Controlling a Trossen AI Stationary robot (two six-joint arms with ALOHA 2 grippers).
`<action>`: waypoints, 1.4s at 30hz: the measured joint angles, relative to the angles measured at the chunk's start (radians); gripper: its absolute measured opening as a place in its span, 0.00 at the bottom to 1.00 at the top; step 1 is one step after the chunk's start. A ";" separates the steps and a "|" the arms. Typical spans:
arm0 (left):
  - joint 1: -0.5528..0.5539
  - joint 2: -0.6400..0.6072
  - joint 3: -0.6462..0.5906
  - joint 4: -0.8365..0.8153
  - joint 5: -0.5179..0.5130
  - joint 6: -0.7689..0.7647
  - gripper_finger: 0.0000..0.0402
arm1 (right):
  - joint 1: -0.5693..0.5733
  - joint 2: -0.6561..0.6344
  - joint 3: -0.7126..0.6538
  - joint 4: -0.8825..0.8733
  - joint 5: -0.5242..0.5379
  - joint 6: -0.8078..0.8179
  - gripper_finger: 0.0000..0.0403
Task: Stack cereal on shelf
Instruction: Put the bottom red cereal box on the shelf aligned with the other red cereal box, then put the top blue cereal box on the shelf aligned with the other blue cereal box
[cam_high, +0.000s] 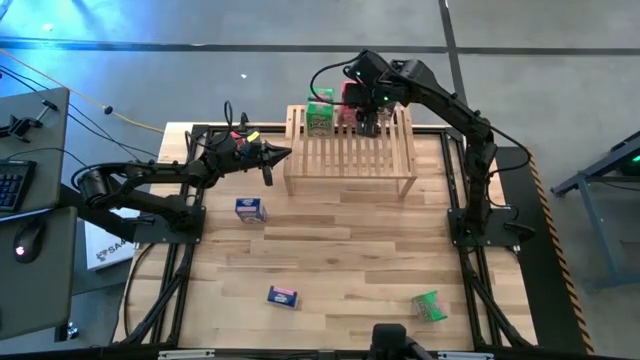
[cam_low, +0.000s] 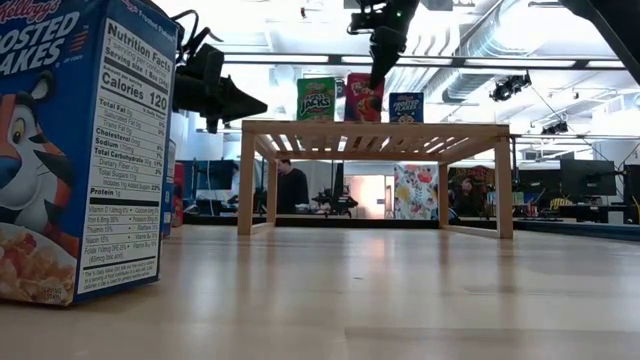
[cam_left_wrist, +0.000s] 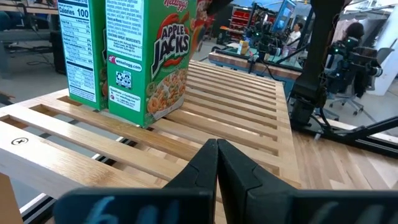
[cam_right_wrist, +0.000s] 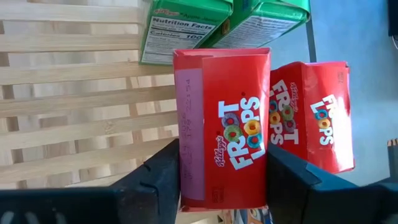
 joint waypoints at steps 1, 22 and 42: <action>0.000 0.000 0.000 0.000 0.000 0.000 0.00 | 0.000 0.000 0.000 0.000 0.000 0.005 0.44; 0.000 0.000 0.000 0.000 0.000 0.021 0.00 | 0.008 -0.077 -0.001 0.063 0.056 -0.005 0.51; 0.000 0.000 0.000 0.000 0.000 0.073 0.00 | 0.156 -0.538 -0.743 0.554 -0.085 0.236 0.05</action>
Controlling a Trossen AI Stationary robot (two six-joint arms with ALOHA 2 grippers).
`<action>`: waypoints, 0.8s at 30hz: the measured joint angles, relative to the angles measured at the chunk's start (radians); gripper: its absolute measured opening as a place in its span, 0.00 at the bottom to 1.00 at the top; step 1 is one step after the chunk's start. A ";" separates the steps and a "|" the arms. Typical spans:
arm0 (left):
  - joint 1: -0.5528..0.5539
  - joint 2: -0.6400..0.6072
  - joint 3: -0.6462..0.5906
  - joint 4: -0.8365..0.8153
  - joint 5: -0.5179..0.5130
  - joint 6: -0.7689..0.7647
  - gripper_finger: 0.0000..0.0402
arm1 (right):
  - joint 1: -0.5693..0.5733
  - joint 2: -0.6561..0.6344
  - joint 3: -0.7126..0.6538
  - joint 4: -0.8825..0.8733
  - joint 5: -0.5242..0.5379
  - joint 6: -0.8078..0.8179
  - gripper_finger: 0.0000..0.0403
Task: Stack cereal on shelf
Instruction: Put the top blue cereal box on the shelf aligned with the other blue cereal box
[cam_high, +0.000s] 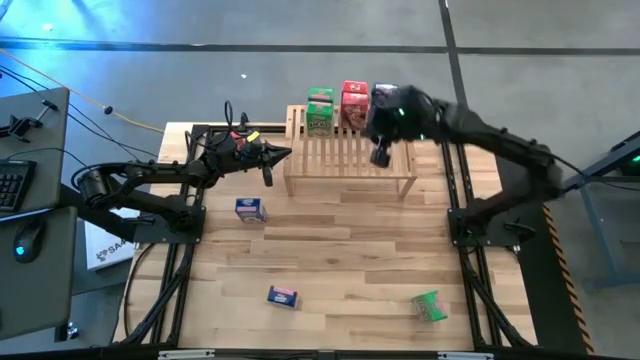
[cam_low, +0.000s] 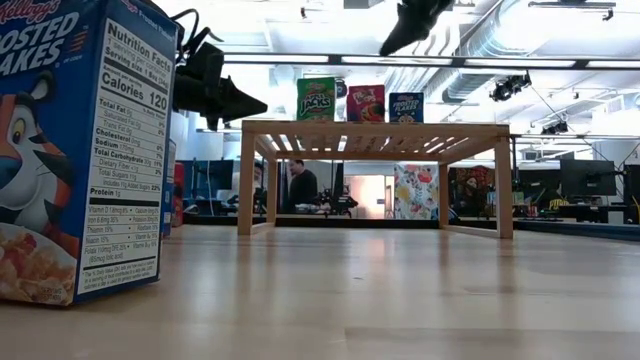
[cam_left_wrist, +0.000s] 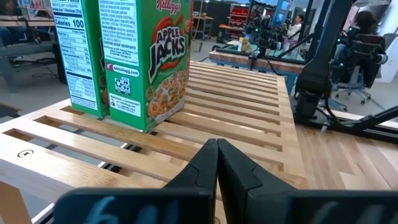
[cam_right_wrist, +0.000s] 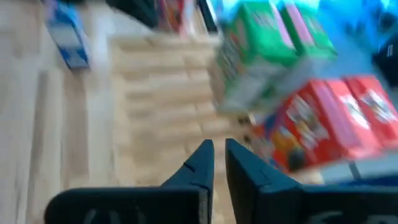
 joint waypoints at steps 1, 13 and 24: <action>0.000 0.000 0.000 0.000 0.000 0.001 0.00 | 0.019 -0.035 -0.074 0.089 -0.002 0.008 0.05; 0.000 0.000 0.001 0.011 0.008 0.008 0.00 | 0.275 -0.229 -0.590 0.740 0.075 0.151 0.01; 0.008 0.000 0.001 0.048 0.008 -0.014 0.00 | 0.342 -0.229 -0.769 0.964 0.089 0.203 0.00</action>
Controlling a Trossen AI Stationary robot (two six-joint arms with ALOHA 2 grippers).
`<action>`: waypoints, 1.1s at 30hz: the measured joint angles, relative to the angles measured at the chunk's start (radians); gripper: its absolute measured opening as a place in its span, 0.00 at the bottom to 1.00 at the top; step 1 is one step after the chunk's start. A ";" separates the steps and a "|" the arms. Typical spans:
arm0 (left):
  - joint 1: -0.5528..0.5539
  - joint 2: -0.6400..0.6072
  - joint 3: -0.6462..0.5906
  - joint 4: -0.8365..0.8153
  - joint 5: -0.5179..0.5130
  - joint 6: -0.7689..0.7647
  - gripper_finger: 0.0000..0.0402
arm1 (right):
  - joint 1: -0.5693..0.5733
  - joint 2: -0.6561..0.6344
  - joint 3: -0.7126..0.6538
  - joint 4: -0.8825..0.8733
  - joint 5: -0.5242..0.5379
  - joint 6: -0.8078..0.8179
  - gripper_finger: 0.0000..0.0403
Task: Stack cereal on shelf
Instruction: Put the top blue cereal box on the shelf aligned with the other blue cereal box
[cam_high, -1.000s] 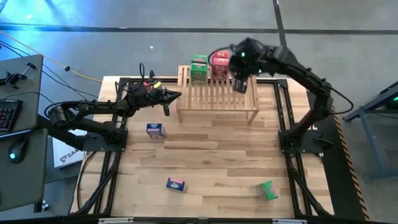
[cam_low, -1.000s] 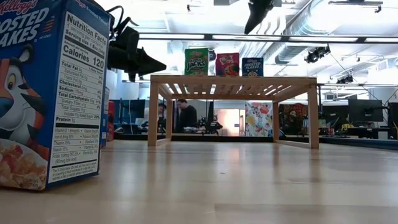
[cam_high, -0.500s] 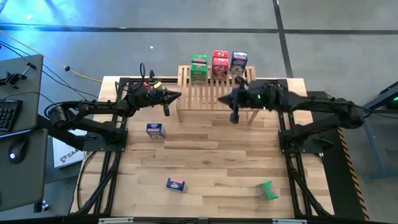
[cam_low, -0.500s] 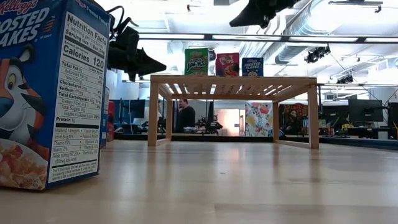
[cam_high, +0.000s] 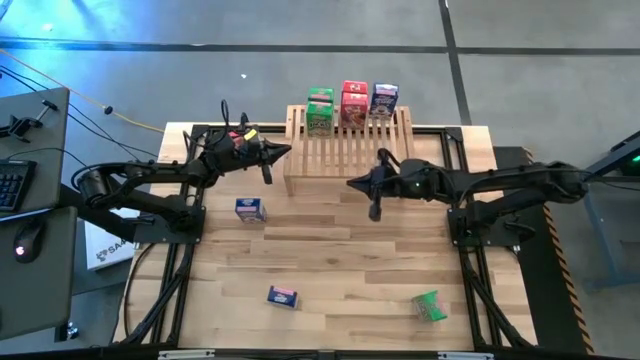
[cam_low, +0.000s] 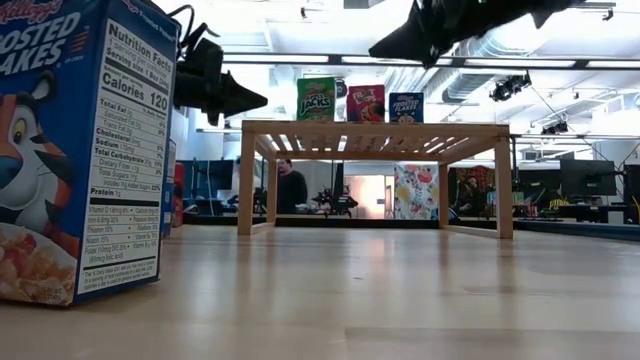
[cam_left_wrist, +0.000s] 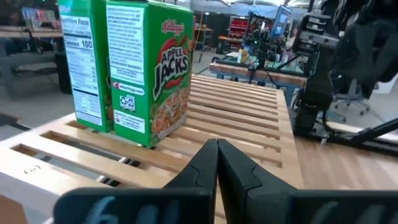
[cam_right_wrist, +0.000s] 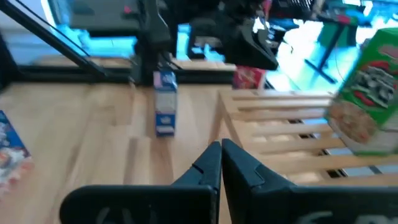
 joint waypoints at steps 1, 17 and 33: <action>-0.001 0.000 0.000 0.000 0.000 0.022 0.00 | 0.003 0.000 -0.023 0.047 -0.009 -0.001 0.00; -0.057 -0.291 0.108 -0.575 0.131 0.197 0.01 | 0.070 0.000 -0.173 0.331 -0.030 -0.022 0.00; -0.345 -0.473 0.272 -1.414 -0.160 0.105 0.33 | 0.074 0.000 -0.173 0.297 -0.031 -0.030 0.00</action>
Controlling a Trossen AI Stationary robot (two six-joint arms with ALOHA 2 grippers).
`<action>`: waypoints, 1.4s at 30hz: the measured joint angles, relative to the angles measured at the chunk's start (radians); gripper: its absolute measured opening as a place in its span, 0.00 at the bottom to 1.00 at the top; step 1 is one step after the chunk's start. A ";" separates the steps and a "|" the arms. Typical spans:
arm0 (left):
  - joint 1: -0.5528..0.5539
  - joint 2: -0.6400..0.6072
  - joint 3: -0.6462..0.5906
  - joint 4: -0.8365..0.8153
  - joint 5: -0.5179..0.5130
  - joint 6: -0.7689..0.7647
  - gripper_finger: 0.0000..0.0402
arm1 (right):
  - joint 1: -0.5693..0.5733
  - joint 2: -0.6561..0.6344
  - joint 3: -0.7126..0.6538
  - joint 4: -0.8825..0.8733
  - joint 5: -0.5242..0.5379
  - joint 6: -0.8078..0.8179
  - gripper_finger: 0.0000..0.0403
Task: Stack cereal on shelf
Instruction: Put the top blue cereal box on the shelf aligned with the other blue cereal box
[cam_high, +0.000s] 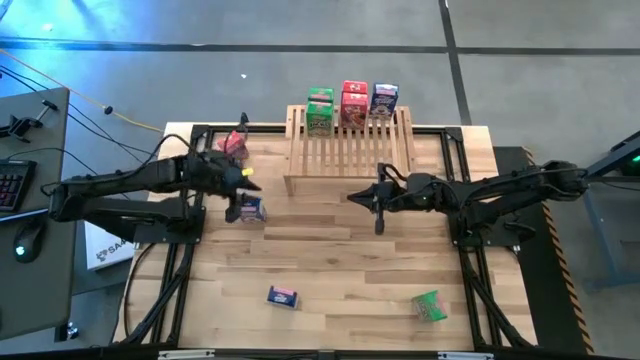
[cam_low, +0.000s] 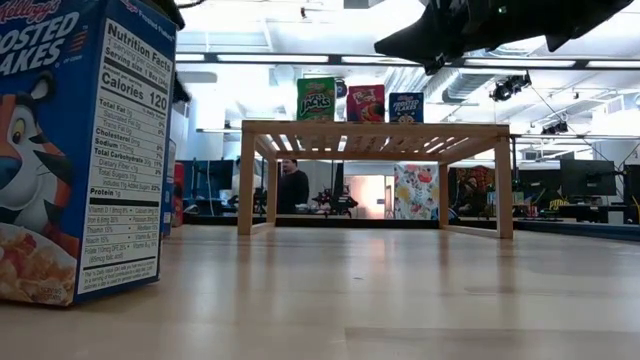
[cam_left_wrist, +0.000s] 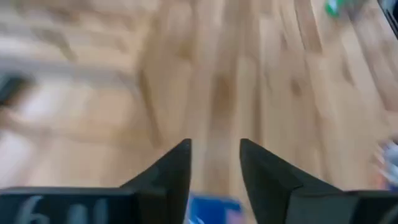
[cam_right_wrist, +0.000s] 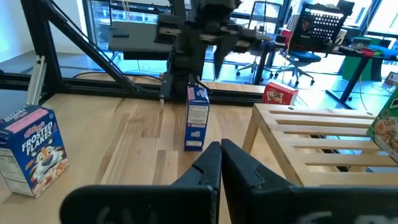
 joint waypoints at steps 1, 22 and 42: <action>-0.018 0.005 0.008 -0.037 0.000 -0.024 0.35 | 0.000 0.000 0.000 -0.003 0.000 -0.004 0.00; -0.183 0.068 0.025 -0.267 -0.250 -0.257 0.74 | 0.000 0.000 0.000 -0.019 -0.010 -0.020 0.00; -0.188 0.223 0.026 -0.268 -0.254 -0.259 0.67 | 0.000 0.001 0.000 -0.040 -0.011 -0.012 0.00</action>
